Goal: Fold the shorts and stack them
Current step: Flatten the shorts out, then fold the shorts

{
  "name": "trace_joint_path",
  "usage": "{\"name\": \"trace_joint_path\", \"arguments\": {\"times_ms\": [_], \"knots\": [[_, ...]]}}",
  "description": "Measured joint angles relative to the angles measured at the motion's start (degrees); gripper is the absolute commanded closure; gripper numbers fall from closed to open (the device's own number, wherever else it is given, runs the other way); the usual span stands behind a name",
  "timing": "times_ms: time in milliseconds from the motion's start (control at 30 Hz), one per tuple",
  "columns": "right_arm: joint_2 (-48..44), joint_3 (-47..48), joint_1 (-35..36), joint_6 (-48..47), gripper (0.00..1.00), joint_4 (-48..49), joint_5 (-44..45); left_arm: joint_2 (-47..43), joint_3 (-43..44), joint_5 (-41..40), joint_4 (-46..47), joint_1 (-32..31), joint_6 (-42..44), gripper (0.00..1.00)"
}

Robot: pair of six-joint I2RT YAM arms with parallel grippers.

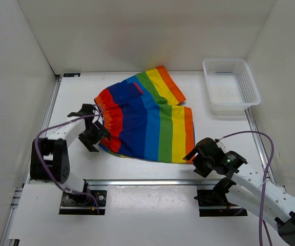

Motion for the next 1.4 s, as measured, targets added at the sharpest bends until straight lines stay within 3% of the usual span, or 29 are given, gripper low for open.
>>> {"name": "trace_joint_path", "arguments": {"times_ms": [100, 200, 233, 333, 567, 700, 733, 833, 867, 900, 1000, 1133, 1400], "knots": [[-1.75, -3.69, -1.05, 2.97, 0.20, 2.21, -2.10, 6.47, 3.56, -1.84, 2.29, -0.15, 0.63, 0.24], [-1.90, -6.78, -1.88, 5.55, 0.21, 3.54, -3.76, 11.13, 5.11, -2.86, 3.50, -0.55, 0.90, 0.56], [-1.53, -7.26, -1.99, 6.08, 0.21, 3.96, -4.13, 12.20, 5.33, -3.15, 3.50, -0.68, 1.09, 0.73], [1.07, -7.50, -1.99, 7.30, 0.25, 5.88, -4.35, 12.90, 6.34, -3.23, 2.93, -0.76, 1.38, 0.90], [10.16, -7.23, -2.03, 9.79, 0.30, 12.39, -1.97, 12.90, 6.75, -3.45, 3.30, -0.76, 1.86, 0.90], [14.01, -6.29, -2.51, 10.91, 0.41, 15.93, 0.07, 12.61, 6.75, -3.37, 3.30, -0.76, 1.88, 0.90], [15.15, -5.92, -2.75, 11.15, 0.45, 16.65, 0.50, 12.39, 6.75, -3.34, 3.30, -0.76, 1.88, 0.90], [19.06, -4.70, -3.85, 10.99, 0.72, 18.23, 1.95, 11.43, 6.75, -3.17, 3.28, -0.76, 2.05, 0.90], [20.35, -4.04, -4.50, 10.56, 0.91, 18.16, 2.23, 10.99, 6.75, -3.06, 3.28, -0.76, 2.36, 0.90], [21.40, -3.34, -5.05, 9.46, 0.99, 18.16, 2.95, 10.60, 6.78, -2.97, 3.21, -0.76, 2.75, 0.90], [24.44, 2.01, -7.10, 6.08, 1.00, 15.65, 5.84, 10.29, 8.94, -2.78, 0.63, -0.76, 4.74, 0.90], [27.30, 16.96, -9.92, -2.69, 1.00, 12.33, 10.16, 10.60, 21.07, -3.93, -6.60, -0.92, 8.13, 0.90], [28.15, 51.23, -10.62, -25.88, 1.00, 10.29, 20.22, 10.05, 62.10, -3.50, -15.96, -0.94, 13.14, 0.90]]}}
